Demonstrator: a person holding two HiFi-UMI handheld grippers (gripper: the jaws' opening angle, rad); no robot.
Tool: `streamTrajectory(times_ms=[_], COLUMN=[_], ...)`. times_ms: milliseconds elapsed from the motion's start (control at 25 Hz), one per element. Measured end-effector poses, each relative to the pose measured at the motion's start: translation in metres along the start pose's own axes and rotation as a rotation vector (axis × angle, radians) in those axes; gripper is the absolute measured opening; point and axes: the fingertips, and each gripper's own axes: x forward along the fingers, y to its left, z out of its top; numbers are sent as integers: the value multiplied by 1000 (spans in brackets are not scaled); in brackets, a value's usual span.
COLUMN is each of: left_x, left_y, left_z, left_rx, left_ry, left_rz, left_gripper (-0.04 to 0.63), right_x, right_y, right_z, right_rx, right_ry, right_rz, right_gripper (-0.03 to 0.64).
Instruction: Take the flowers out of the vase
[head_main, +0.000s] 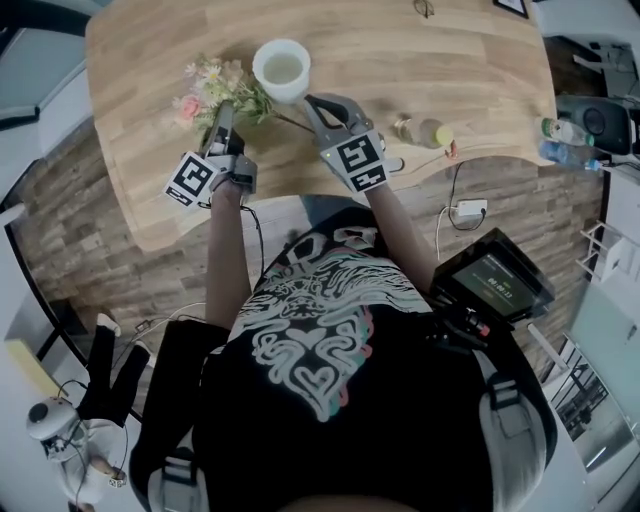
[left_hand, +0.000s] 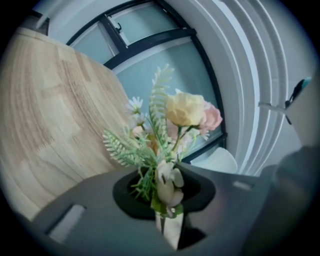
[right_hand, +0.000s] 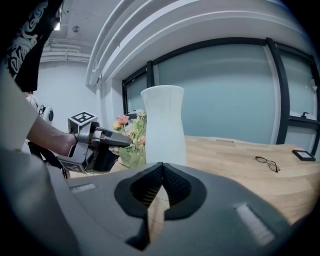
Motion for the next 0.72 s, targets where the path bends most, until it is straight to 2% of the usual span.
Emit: streamTrajectory(times_ms=[160, 280, 320, 440, 600, 680, 720], left_x=[8, 13, 12, 8, 0, -5, -10], left_y=[4, 7, 8, 12, 17, 24, 27], left_z=[2, -2, -4, -6, -13, -10, -7], left_rx=[-96, -115, -113, -88, -51, -20, 7], left_ry=[-9, 10, 10, 0, -2, -31, -53], left_rz=[22, 57, 72, 116, 154, 190, 219], left_gripper=[87, 239, 272, 298, 301, 299, 270], right_x=[4, 5, 5, 3, -2, -2, -2], right_y=[0, -2, -2, -2, 0, 0, 0], right_z=[8, 13, 13, 13, 8, 6, 5], right_rx=[0, -6, -6, -3, 1, 0, -1], right_ry=[-9, -18, -19, -25, -36, -41, -42], right_rz=[-3, -1, 0, 2, 9, 11, 10], right_gripper=[-2, -2, -2, -2, -2, -2, -2])
